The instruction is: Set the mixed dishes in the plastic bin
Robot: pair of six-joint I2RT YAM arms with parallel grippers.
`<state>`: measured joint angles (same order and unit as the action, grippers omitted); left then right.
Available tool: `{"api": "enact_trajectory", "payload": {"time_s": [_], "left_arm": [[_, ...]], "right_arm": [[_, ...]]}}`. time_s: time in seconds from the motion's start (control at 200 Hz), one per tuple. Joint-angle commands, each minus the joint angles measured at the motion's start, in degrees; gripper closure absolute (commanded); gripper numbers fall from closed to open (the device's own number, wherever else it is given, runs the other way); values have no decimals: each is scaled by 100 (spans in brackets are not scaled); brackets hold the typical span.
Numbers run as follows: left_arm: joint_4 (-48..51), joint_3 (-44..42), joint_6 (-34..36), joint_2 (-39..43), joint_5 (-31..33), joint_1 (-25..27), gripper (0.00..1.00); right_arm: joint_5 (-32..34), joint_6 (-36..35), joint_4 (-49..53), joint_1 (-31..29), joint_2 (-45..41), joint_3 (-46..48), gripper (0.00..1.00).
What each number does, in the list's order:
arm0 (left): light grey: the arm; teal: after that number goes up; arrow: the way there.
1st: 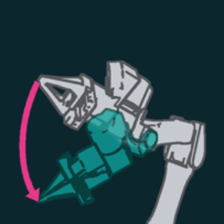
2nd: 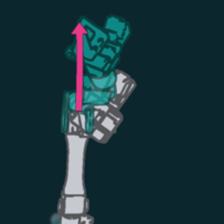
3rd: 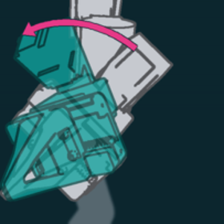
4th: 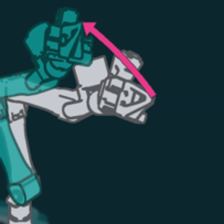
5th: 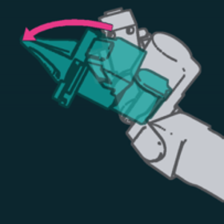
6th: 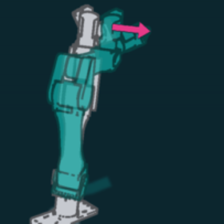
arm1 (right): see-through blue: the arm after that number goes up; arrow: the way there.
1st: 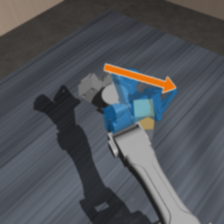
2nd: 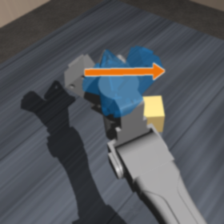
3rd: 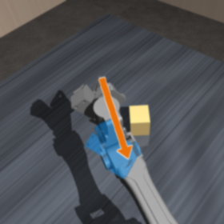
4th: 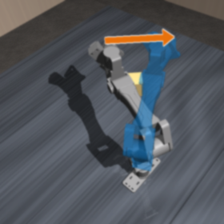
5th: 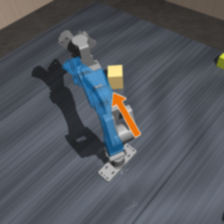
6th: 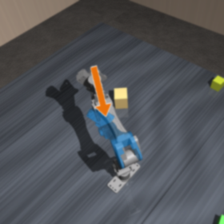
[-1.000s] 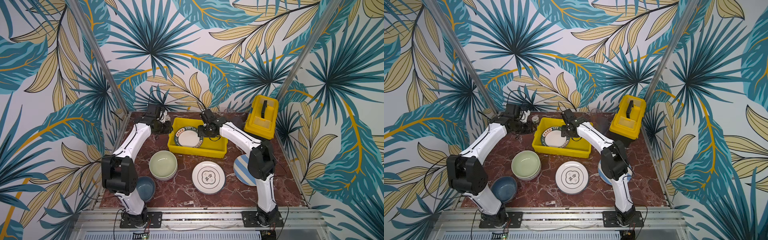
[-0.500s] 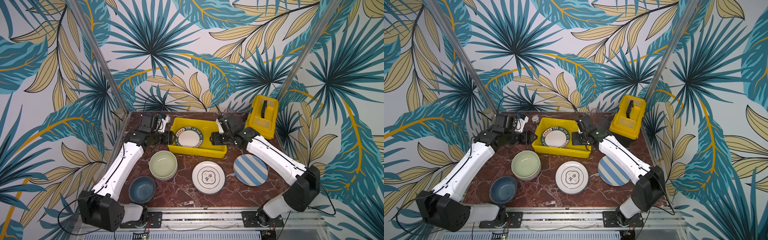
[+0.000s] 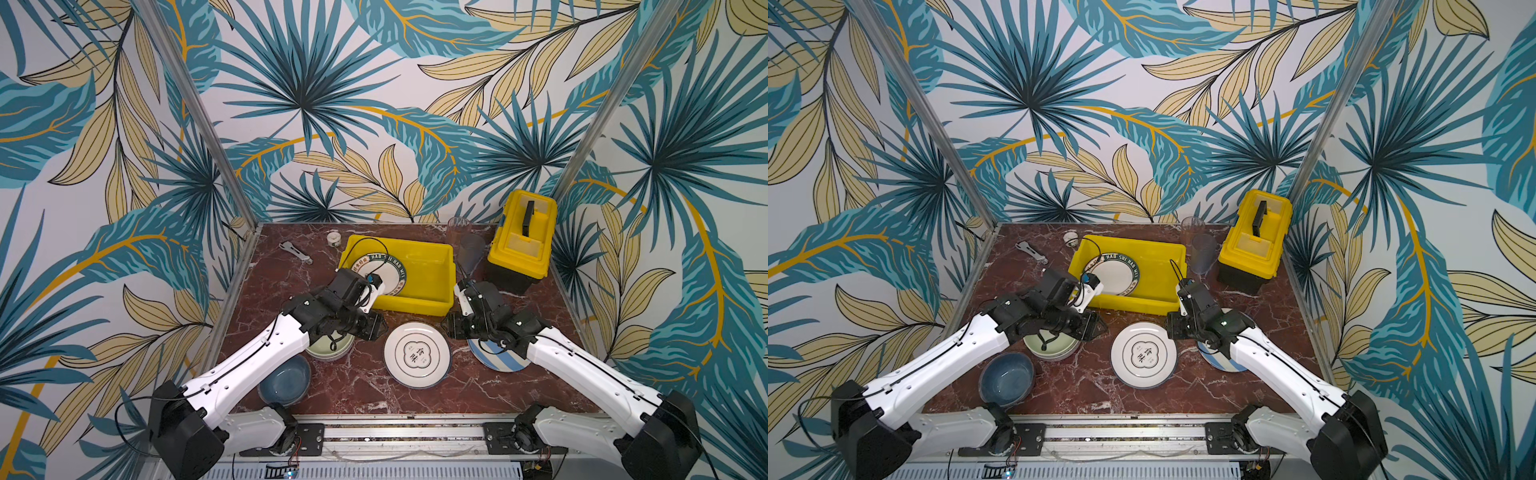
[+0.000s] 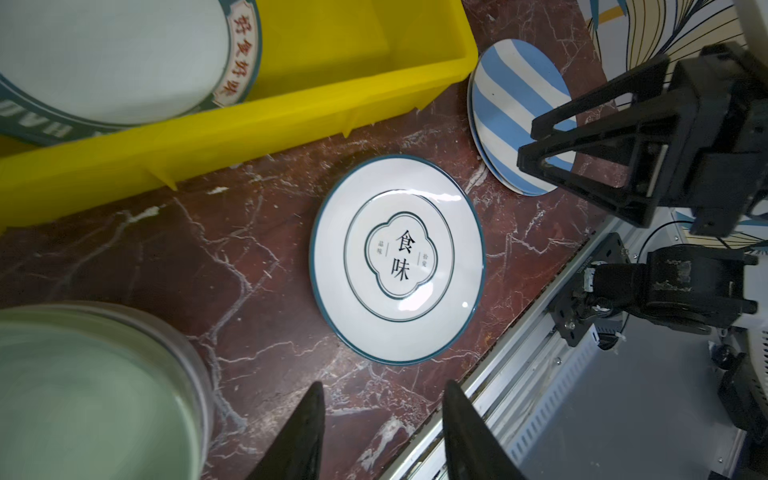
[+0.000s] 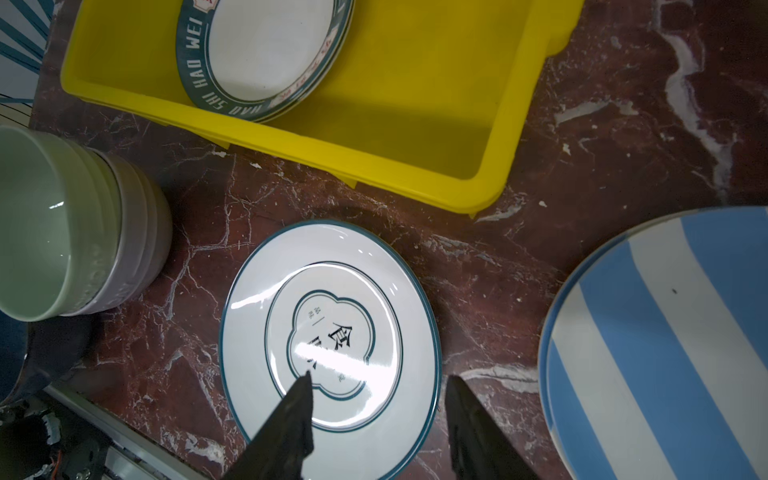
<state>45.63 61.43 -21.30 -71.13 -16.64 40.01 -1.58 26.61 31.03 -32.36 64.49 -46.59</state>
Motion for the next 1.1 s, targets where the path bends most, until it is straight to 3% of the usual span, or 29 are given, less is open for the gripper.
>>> {"api": "enact_trajectory", "payload": {"time_s": [0.0,0.11,0.325,0.651,1.016,1.092], "left_arm": [[-3,-280,-612,-295,560,390,54],[-1,-424,-830,-494,1166,707,54],[-287,-561,-1376,-891,1422,854,57],[-1029,-914,-1399,-1526,1106,895,66],[-1086,-944,-1535,-1971,1197,903,71],[-1140,-950,-1532,-2030,1181,903,75]], "right_arm": [[-213,307,-318,-15,-166,479,46],[-332,478,-582,-20,-250,893,47],[-362,741,-1099,-16,-244,1531,50],[-509,1270,-2508,-17,33,2356,51],[-512,1574,-3202,-21,322,2690,54],[-527,1566,-3260,-20,360,2692,55]]}}
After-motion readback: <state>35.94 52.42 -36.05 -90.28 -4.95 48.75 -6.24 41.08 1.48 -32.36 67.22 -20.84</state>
